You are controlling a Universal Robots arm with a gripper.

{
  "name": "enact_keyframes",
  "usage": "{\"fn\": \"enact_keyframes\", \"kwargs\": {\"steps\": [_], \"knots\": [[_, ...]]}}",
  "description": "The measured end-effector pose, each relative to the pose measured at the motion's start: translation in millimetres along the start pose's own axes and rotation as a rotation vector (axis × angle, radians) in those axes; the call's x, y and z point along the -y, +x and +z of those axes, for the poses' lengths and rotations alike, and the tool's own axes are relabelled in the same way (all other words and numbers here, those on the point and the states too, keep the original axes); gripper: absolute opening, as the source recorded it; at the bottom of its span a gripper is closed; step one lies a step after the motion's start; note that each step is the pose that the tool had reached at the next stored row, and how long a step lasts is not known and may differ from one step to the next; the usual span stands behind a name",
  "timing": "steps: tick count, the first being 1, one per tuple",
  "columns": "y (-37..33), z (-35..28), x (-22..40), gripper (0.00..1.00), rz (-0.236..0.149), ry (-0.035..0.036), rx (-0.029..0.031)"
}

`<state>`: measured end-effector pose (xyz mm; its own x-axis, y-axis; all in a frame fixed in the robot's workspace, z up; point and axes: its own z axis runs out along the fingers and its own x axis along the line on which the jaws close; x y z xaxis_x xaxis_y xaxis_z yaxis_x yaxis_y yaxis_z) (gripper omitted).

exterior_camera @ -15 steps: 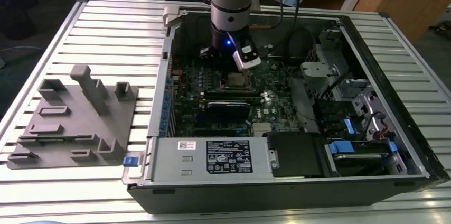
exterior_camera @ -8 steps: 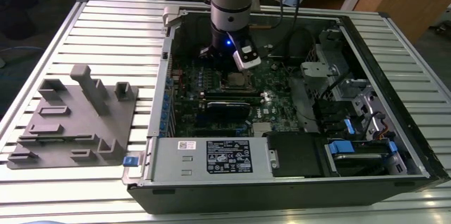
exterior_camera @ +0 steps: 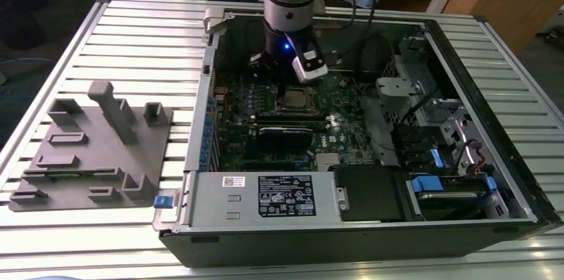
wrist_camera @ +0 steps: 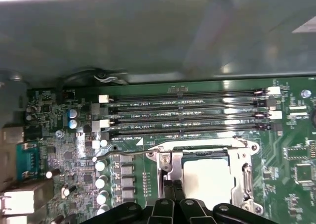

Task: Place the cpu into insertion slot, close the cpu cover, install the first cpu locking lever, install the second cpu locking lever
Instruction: 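Close the cpu cover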

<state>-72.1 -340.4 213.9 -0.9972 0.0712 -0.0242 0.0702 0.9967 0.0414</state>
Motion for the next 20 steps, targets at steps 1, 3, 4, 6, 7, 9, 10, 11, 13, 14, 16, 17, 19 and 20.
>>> {"fn": "enact_keyframes", "kwargs": {"steps": [1,3,4,6,7,9,10,11,13,14,16,17,19,20], "knots": [[-0.1,-2.1,-0.1,0.11,0.0,0.0,0.0],[-0.2,-7.3,-0.3,0.11,0.0,0.0,0.0001],[-0.2,-10.3,-0.4,0.11,0.0,0.0,0.0],[-0.4,-16.8,-0.7,0.11,0.0,0.0001,0.0],[-0.5,-19.7,-0.8,0.11,0.0,0.0,0.0],[-0.6,-23.4,-1.0,0.11,0.0,0.0001,0.0],[-0.6,-23.5,-1.0,0.11,0.0,-0.0001,0.0001],[-0.6,-23.6,-1.0,0.11,0.0,-0.0001,0.0001],[-0.6,-23.6,-1.0,0.11,0.0,-0.0001,0.0001],[-0.6,-23.6,-1.0,0.11,0.0,-0.0001,0.0001],[-0.7,-23.7,-1.0,0.11,0.0,0.0,0.0],[-1.2,-23.7,-1.0,0.11,0.0,0.0002,-0.0001],[-3.4,-23.6,-1.2,0.11,0.0,0.0001,-0.0001],[-4.9,-23.5,-1.3,0.11,0.0,0.0,0.0]]}}
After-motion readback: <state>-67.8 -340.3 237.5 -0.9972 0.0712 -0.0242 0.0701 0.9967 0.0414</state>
